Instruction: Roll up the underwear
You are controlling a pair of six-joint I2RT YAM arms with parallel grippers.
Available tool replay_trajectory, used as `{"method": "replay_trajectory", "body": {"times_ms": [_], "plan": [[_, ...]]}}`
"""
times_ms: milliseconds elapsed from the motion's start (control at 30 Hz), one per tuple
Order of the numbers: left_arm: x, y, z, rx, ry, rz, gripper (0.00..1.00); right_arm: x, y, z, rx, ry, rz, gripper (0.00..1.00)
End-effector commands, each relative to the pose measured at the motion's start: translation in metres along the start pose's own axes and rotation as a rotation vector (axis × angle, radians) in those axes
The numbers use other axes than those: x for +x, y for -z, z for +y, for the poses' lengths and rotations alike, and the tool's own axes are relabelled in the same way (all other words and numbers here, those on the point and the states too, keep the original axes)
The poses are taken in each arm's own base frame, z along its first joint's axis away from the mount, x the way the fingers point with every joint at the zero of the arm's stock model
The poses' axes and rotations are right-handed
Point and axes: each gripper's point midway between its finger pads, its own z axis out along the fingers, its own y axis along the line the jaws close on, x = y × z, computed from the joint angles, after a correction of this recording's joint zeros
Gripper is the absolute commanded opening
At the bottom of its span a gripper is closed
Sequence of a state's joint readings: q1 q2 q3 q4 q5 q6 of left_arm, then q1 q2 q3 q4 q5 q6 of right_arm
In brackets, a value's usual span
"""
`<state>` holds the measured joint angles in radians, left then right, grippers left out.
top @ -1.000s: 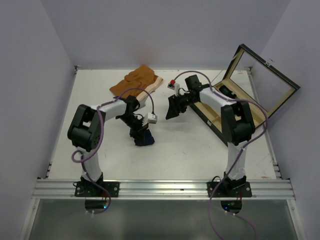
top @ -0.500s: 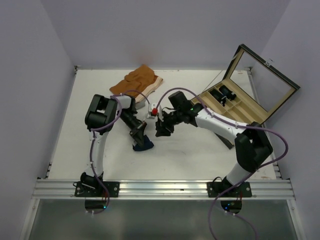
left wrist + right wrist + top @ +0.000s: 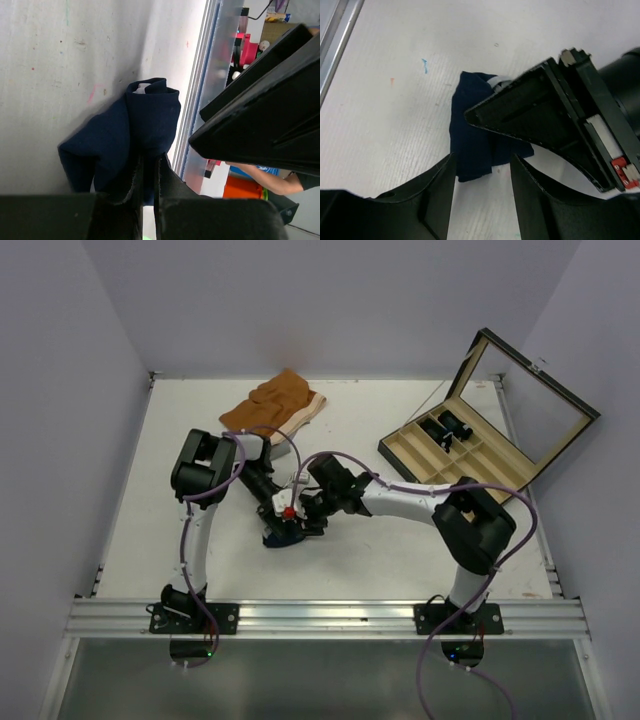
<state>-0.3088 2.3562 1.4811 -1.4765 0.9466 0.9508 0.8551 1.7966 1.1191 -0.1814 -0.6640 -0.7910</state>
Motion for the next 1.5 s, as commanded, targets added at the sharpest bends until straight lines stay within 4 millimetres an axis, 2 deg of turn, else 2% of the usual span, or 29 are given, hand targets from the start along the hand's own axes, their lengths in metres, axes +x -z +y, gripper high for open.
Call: {"method": "replay_trajectory", "body": {"times_ms": [0, 167, 533, 667, 833, 900, 1033, 1067, 1133, 1200, 1233, 1333, 1433, 1467], "plan": [[0.009, 0.003, 0.065, -0.206, -0.178, 0.106, 0.07, -0.005, -0.011, 0.011, -0.039, 0.112, -0.025, 0.51], [0.009, 0.002, 0.064, -0.204, -0.176, 0.102, 0.08, 0.001, -0.022, 0.028, -0.088, 0.118, -0.002, 0.5], [0.011, 0.001, 0.063, -0.205, -0.178, 0.097, 0.09, 0.03, -0.041, 0.021, -0.062, 0.059, 0.077, 0.5], [0.011, 0.001, 0.063, -0.206, -0.183, 0.095, 0.09, 0.035, -0.041, 0.021, -0.059, 0.07, 0.09, 0.45], [0.011, 0.0, 0.063, -0.209, -0.183, 0.091, 0.11, 0.055, -0.047, 0.022, -0.065, 0.073, 0.151, 0.4], [0.011, 0.0, 0.064, -0.209, -0.183, 0.091, 0.13, 0.059, -0.047, 0.024, -0.079, 0.073, 0.165, 0.41], [0.011, 0.0, 0.064, -0.207, -0.185, 0.087, 0.14, 0.062, -0.048, 0.023, -0.076, 0.048, 0.186, 0.48], [0.011, -0.001, 0.064, -0.204, -0.184, 0.087, 0.14, 0.063, -0.048, 0.022, -0.071, 0.048, 0.189, 0.47], [0.01, -0.001, 0.064, -0.203, -0.183, 0.086, 0.14, 0.065, -0.048, 0.022, -0.067, 0.058, 0.191, 0.43], [0.01, -0.001, 0.065, -0.204, -0.183, 0.084, 0.14, 0.068, -0.048, 0.022, -0.069, 0.056, 0.201, 0.35], [0.009, -0.001, 0.065, -0.204, -0.187, 0.085, 0.15, 0.067, -0.048, 0.022, -0.067, 0.061, 0.2, 0.23], [0.009, 0.0, 0.065, -0.209, -0.188, 0.084, 0.17, 0.066, -0.047, 0.025, -0.076, 0.056, 0.196, 0.0], [-0.001, 0.007, 0.059, -0.239, -0.234, 0.048, 0.23, 0.065, -0.044, 0.035, -0.126, 0.032, 0.198, 0.0], [-0.013, 0.016, 0.05, -0.259, -0.277, -0.006, 0.27, 0.062, -0.043, 0.035, -0.134, 0.025, 0.196, 0.0]]}}
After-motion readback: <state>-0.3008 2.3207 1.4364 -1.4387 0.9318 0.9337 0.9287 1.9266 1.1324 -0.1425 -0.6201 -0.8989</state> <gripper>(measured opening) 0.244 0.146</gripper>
